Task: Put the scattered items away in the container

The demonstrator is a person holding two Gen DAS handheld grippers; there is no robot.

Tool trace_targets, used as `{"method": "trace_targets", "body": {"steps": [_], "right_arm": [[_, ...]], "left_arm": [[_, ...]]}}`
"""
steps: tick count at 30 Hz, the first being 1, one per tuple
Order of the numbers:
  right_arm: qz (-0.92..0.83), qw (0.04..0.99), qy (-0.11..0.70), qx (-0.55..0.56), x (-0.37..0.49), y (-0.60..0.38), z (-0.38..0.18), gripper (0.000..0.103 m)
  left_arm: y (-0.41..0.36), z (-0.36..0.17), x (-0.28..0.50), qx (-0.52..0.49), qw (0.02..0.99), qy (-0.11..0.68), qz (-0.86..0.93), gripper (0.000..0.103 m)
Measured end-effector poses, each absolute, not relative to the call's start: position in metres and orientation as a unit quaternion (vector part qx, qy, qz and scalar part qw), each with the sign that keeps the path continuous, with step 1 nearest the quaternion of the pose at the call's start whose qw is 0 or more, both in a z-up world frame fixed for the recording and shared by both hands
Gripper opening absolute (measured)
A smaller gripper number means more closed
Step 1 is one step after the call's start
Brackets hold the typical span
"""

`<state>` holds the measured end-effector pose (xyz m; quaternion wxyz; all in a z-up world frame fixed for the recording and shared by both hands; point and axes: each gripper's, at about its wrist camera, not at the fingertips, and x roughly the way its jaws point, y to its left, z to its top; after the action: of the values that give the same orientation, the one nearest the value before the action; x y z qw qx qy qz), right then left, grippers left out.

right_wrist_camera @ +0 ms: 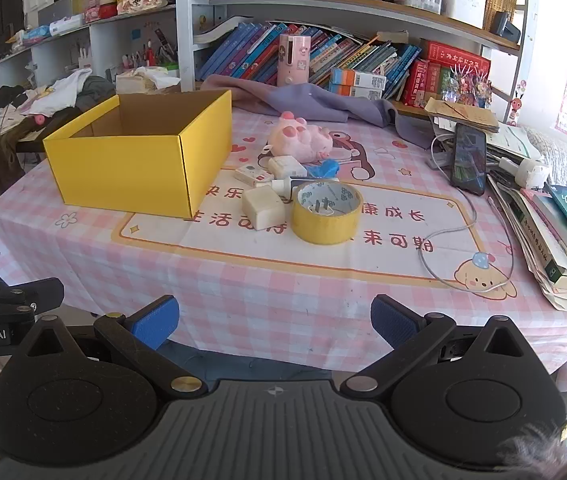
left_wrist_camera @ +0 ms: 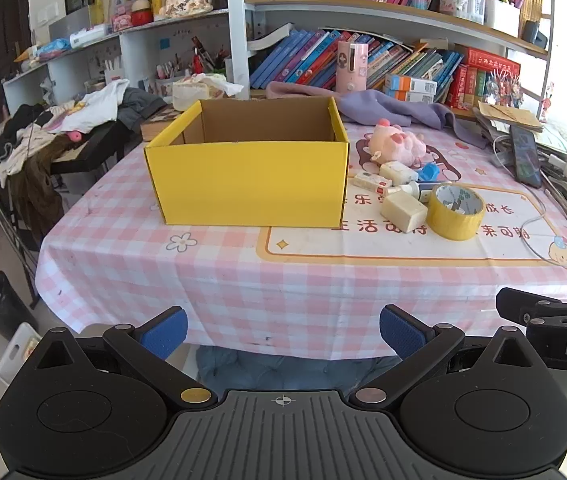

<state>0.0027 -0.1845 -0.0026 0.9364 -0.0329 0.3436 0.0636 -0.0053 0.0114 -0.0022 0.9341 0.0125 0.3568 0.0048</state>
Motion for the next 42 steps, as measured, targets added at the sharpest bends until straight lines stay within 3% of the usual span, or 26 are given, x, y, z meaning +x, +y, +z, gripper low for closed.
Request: {"method": "trace_targets", "body": {"steps": [42], "right_arm": [[0.056, 0.932, 0.358, -0.031, 0.022, -0.180, -0.012, 0.101]], "left_arm": [[0.008, -0.015, 0.019, 0.014, 0.927, 0.372, -0.053, 0.103]]}}
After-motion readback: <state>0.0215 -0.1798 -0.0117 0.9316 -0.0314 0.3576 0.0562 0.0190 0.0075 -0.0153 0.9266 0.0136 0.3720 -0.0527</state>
